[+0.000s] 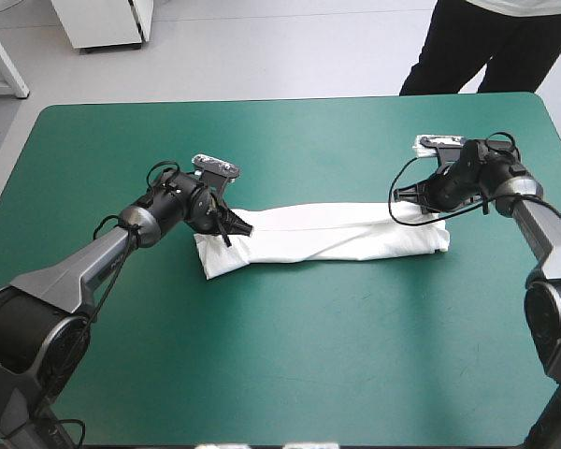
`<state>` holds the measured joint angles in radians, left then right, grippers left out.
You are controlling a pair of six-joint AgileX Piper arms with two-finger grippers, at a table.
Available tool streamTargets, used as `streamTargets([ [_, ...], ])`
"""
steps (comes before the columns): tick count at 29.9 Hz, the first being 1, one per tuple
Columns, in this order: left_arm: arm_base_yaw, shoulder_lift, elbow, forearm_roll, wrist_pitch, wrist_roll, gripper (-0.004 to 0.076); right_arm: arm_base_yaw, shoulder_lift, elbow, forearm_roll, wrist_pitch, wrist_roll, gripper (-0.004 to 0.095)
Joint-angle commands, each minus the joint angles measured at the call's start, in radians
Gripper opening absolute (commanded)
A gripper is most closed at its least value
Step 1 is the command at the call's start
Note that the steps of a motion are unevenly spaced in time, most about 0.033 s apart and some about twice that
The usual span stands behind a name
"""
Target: Fold the cloth
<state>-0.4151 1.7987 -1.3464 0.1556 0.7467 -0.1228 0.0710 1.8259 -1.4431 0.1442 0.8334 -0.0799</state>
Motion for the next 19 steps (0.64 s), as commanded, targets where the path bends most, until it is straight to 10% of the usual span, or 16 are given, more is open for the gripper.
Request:
streamTargets([
  [1, 0.002, -0.042, -0.041, 0.008, -0.036, -0.009, -0.0009, -0.012, -0.037, -0.036, 0.032, -0.002, -0.064, 0.0065],
  [9, 0.002, -0.042, -0.107, 0.026, 0.121, 0.044, 0.0216, -0.012, -0.06, -0.1, 0.047, 0.109, -0.067, 0.0576],
  [19, -0.002, -0.191, -0.187, 0.006, 0.334, 0.048, 0.0385, -0.012, -0.288, -0.106, -0.048, 0.178, -0.028, 0.0594],
])
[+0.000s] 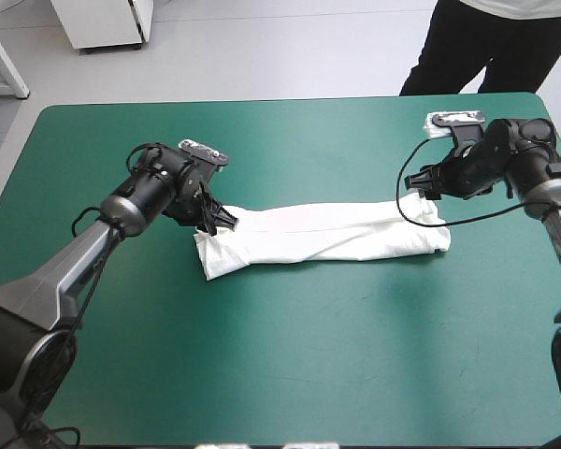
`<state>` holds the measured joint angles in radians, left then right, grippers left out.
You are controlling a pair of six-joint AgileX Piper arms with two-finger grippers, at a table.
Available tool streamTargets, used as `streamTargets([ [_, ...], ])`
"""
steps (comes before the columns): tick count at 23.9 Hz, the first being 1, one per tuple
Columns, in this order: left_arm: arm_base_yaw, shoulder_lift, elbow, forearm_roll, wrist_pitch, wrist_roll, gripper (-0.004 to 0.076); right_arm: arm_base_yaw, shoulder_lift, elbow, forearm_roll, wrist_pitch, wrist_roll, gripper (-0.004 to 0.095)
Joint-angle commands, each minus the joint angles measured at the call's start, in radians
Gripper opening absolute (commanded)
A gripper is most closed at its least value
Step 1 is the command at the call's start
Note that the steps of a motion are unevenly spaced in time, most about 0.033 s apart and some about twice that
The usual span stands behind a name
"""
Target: Fold the cloth
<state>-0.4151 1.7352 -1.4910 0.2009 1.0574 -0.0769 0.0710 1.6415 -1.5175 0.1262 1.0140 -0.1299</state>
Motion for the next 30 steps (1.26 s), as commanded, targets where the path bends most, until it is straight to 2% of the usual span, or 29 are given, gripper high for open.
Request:
streamTargets([
  [1, -0.002, -0.16, -0.043, -0.097, 0.028, 0.027, 0.0385, -0.012, -0.132, -0.031, -0.047, 0.004, 0.037, 0.0594],
  [3, -0.004, -0.214, -0.043, -0.239, 0.028, 0.113, 0.0379, -0.012, -0.173, -0.031, -0.064, 0.015, 0.044, 0.0595],
  [5, -0.01, -0.257, -0.043, -0.361, 0.028, 0.151, 0.0324, -0.012, -0.215, -0.031, -0.076, 0.028, 0.066, 0.0594],
  [8, -0.053, -0.298, -0.043, -0.437, 0.022, 0.21, 0.0129, -0.012, -0.274, -0.031, -0.099, 0.04, 0.085, 0.0594],
  [9, -0.073, -0.303, -0.043, -0.453, 0.011, 0.227, 0.0041, -0.012, -0.294, -0.031, -0.107, 0.049, 0.091, 0.0594],
  [10, -0.094, -0.304, -0.043, -0.465, -0.004, 0.243, -0.0006, -0.012, -0.314, -0.031, -0.126, 0.059, 0.108, 0.0594],
  [16, -0.151, -0.241, -0.043, -0.563, -0.112, 0.317, -0.001, -0.012, -0.408, -0.031, -0.226, 0.113, 0.187, 0.0595],
  [21, -0.149, -0.035, -0.043, -0.666, -0.192, 0.452, -0.001, -0.012, -0.409, -0.029, -0.253, 0.146, 0.21, 0.0594],
  [24, -0.149, 0.063, -0.07, -0.713, -0.199, 0.497, -0.001, -0.012, -0.358, -0.019, -0.256, 0.126, 0.21, 0.0594],
  [30, -0.133, 0.28, -0.295, -0.752, -0.157, 0.514, -0.001, -0.012, -0.179, -0.01, -0.228, 0.058, 0.194, 0.0594],
])
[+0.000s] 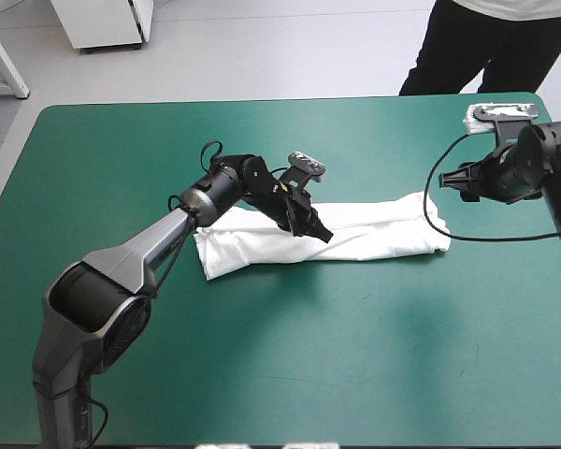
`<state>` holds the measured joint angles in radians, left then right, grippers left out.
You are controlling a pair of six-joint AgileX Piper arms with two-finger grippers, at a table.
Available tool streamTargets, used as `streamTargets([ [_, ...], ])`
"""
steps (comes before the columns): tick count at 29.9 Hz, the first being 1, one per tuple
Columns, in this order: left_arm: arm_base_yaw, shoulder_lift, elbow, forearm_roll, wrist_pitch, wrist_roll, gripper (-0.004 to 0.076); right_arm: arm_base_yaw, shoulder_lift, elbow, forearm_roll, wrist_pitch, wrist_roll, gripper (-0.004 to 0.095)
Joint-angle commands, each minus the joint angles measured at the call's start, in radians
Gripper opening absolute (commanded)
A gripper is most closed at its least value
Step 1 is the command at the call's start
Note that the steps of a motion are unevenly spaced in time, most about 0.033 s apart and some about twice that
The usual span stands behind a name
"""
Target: Fold the cloth
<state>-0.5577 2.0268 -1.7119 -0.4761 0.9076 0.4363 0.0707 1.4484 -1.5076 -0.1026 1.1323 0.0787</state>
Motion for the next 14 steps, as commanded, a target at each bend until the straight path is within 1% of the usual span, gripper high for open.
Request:
streamTargets([
  [1, 0.017, 0.007, -0.083, -0.092, 0.005, 0.001, -0.001, -0.015, 0.033, -0.02, 0.018, -0.064, -0.023, 0.0594],
  [5, 0.033, 0.053, -0.091, -0.114, 0.034, 0.003, -0.001, -0.065, 0.101, -0.02, 0.201, -0.093, -0.098, 0.0595],
  [9, 0.035, 0.073, -0.091, -0.123, 0.037, 0.005, -0.001, -0.134, 0.167, -0.02, 0.335, -0.102, -0.173, 0.0595],
  [12, 0.035, 0.073, -0.091, -0.123, 0.037, 0.013, -0.001, -0.182, 0.228, -0.02, 0.448, -0.089, -0.233, 0.0597],
  [14, 0.037, 0.073, -0.091, -0.123, 0.037, 0.013, -0.001, -0.201, 0.264, -0.018, 0.498, -0.08, -0.258, 0.06],
])
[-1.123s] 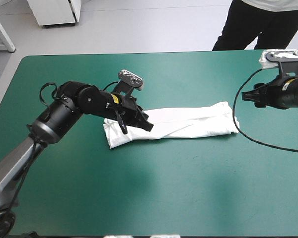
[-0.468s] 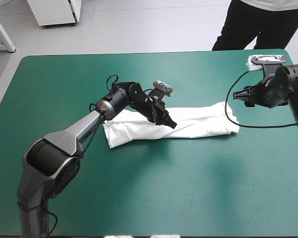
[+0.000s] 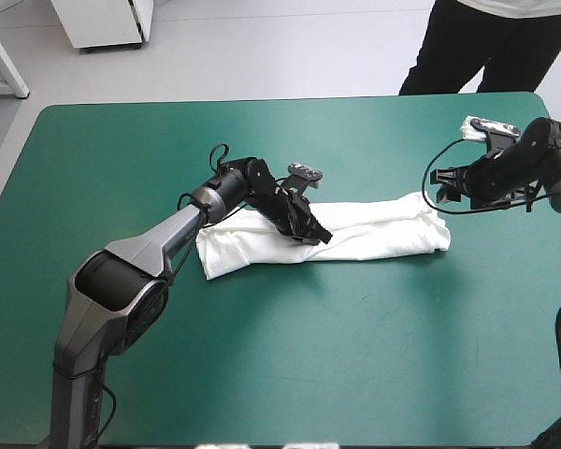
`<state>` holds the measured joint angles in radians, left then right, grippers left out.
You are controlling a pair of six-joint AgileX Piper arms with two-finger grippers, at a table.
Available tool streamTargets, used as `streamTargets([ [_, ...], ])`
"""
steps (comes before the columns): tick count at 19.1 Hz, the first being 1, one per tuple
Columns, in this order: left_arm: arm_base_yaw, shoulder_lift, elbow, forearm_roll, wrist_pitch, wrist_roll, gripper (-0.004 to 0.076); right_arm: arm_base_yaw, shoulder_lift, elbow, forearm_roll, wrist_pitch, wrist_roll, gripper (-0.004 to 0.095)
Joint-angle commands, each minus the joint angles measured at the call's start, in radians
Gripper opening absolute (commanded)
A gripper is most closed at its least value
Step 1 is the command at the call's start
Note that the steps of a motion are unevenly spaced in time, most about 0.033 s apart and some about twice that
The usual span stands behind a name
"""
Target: Fold the cloth
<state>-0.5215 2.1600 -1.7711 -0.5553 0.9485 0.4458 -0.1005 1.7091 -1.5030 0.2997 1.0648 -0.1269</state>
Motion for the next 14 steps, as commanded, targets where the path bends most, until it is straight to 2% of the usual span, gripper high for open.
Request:
streamTargets([
  [1, 0.001, -0.06, -0.032, -0.044, -0.004, 0.005, -0.001, -0.033, 0.026, -0.009, 0.116, -0.013, -0.075, 0.061],
  [7, 0.007, -0.06, -0.032, -0.044, -0.002, 0.005, -0.001, -0.033, 0.134, 0.076, 0.205, -0.005, -0.147, 0.0623],
  [12, 0.007, -0.06, -0.032, -0.044, -0.004, 0.005, -0.001, -0.027, 0.181, 0.081, 0.249, -0.013, -0.149, 0.0621],
  [14, 0.007, -0.06, -0.032, -0.042, -0.004, 0.005, -0.001, -0.015, 0.211, 0.082, 0.257, 0.0, -0.149, 0.0581],
])
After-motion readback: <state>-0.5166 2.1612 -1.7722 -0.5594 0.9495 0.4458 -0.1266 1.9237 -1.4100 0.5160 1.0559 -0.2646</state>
